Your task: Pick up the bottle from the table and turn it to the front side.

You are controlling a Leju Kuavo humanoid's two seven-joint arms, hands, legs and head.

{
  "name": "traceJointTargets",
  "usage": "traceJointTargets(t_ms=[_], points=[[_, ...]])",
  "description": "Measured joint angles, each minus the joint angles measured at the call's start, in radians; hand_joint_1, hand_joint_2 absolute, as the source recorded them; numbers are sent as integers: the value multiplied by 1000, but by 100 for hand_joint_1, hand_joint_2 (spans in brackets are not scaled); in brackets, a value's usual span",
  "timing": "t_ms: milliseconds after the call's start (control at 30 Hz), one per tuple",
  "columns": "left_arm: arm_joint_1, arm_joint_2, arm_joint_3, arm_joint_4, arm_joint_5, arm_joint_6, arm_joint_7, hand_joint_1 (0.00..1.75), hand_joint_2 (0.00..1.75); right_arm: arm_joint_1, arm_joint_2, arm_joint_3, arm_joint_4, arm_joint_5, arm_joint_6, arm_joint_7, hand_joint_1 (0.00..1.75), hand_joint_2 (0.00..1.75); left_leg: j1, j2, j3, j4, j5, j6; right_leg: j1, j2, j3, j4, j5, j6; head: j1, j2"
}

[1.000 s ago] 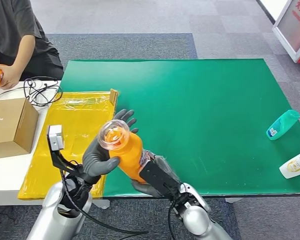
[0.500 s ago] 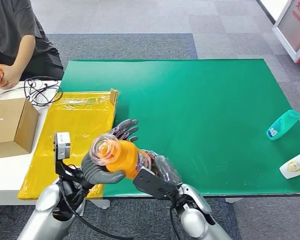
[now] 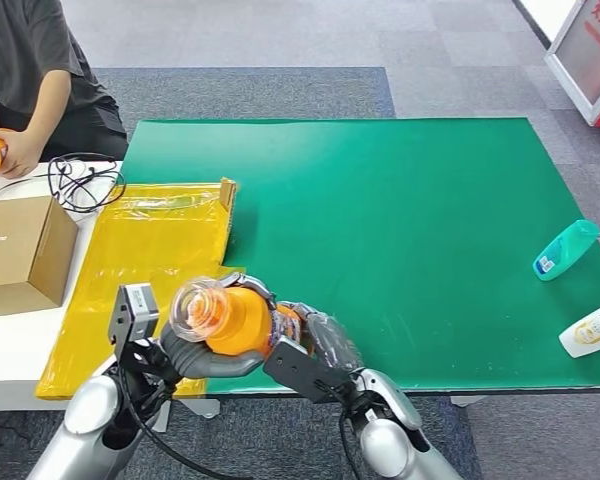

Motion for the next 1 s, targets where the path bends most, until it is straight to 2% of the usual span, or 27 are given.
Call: traceJointTargets(t_ms=[33, 67, 167, 200, 467, 767, 833, 1000], points=[[3, 0, 1, -5, -4, 4, 0, 175, 175, 0, 0, 0, 0, 2, 0, 0, 175, 175, 0, 0, 0, 0, 0, 0, 0, 0, 0, 0, 0, 0, 0, 0], [7, -1, 2, -10, -7, 7, 0, 175, 175, 0, 0, 0, 0, 4, 0, -1, 162, 175, 0, 0, 0, 0, 0, 0, 0, 0, 0, 0, 0, 0, 0, 0], [23, -5, 9, -28, -12, 17, -2, 175, 175, 0, 1, 2, -1, 12, -1, -2, 32, 175, 0, 0, 0, 0, 0, 0, 0, 0, 0, 0, 0, 0, 0, 0], [31, -7, 13, -38, -18, 22, -3, 175, 175, 0, 1, 2, -2, 14, -3, -1, 1, 175, 0, 0, 0, 0, 0, 0, 0, 0, 0, 0, 0, 0, 0, 0], [112, -13, 67, -155, -144, 90, 16, 175, 175, 5, 3, -25, -32, 9, -21, 8, 0, 175, 0, 0, 0, 0, 0, 0, 0, 0, 0, 0, 0, 0, 0, 0], [158, 24, 162, -262, -282, 112, 63, 175, 175, 21, 8, -104, -66, -4, -22, 9, 0, 175, 0, 0, 1, 0, 0, 0, 0, 0, -1, 0, 0, 0, 0, 0], [155, 55, 174, -276, -338, 109, 94, 175, 175, 26, 11, -117, -68, -7, -19, 9, 0, 175, 0, 0, 1, 0, 0, 0, 0, 0, 0, 0, 0, 0, 0, 0], [127, 197, 232, -287, -401, 44, 194, 175, 175, 49, 17, -153, -68, -21, -1, 4, 0, 175, 1, 0, 1, 0, 1, -2, 1, 1, -1, 0, 0, -1, 0, 0]])
